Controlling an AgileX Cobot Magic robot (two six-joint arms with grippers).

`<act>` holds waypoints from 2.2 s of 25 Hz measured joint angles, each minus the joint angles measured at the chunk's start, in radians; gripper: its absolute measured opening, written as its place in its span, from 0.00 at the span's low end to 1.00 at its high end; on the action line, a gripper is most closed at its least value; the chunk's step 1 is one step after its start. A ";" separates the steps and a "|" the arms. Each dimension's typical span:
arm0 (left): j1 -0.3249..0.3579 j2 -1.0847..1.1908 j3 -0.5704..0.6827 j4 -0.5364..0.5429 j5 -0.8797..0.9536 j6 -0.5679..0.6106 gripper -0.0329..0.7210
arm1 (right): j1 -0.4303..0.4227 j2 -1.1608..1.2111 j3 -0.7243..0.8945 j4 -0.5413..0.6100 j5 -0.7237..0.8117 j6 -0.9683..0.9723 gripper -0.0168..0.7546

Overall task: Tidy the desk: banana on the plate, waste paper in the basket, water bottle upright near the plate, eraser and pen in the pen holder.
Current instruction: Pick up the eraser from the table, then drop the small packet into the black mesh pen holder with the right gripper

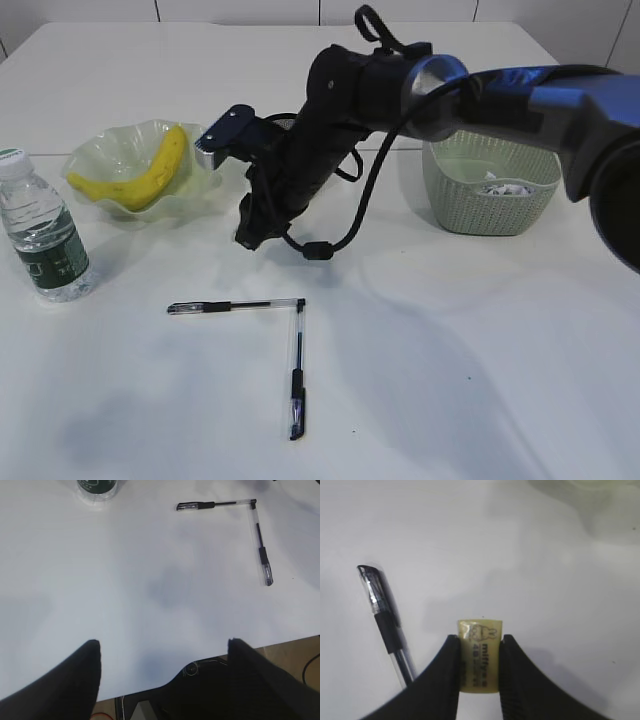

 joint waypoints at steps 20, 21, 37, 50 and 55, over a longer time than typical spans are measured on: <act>0.000 -0.002 0.000 0.000 0.000 0.000 0.79 | -0.147 -0.102 0.000 0.048 -0.194 0.000 0.22; 0.000 -0.002 0.000 0.000 0.000 0.000 0.79 | -0.147 -0.102 0.000 0.055 -0.223 0.000 0.22; 0.000 -0.002 0.000 0.000 -0.001 0.000 0.79 | -0.147 -0.017 0.000 0.182 -0.618 -0.002 0.22; 0.000 -0.002 0.000 0.000 -0.001 0.000 0.79 | -0.147 0.010 0.000 0.224 -0.675 -0.002 0.22; 0.000 -0.002 0.000 0.000 -0.001 0.000 0.79 | -0.147 0.010 0.000 0.251 -0.675 -0.002 0.22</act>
